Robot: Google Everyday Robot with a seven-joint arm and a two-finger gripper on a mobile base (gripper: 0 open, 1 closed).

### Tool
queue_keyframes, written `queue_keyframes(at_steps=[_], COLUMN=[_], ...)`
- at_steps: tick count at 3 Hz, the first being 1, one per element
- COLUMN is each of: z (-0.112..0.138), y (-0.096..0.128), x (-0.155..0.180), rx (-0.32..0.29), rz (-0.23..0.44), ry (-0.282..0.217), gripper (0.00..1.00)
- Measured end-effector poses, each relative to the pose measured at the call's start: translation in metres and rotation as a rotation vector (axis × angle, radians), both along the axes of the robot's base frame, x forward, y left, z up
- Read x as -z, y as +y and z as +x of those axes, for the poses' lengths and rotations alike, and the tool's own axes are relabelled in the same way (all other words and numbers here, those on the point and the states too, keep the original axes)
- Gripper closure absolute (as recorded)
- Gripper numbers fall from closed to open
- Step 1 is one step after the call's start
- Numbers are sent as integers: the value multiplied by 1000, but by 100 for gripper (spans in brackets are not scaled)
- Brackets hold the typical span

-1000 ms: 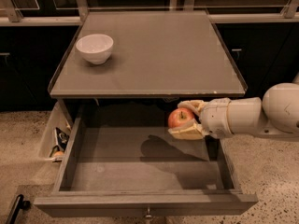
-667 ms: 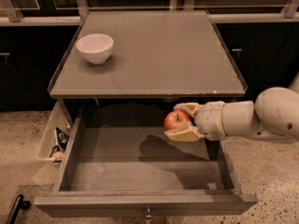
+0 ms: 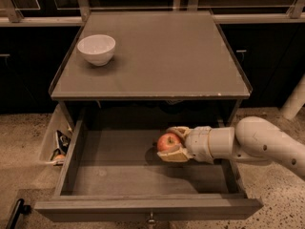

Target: Place apple into top drawer

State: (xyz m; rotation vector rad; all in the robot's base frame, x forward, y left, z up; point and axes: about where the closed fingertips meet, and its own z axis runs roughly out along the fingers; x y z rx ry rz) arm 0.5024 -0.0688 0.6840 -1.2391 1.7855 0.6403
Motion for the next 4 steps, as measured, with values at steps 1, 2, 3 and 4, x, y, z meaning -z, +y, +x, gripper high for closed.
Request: queue_keyframes(at_steps=[1,2,3,4], z=[0,-1,-1,-1], y=[8,8,10,10], x=[29,47,56,56], rx=[-13,-14,-15,-15], rz=[17,21,16,16], ry=[25,40,46,46], gripper=[100,100,93,74])
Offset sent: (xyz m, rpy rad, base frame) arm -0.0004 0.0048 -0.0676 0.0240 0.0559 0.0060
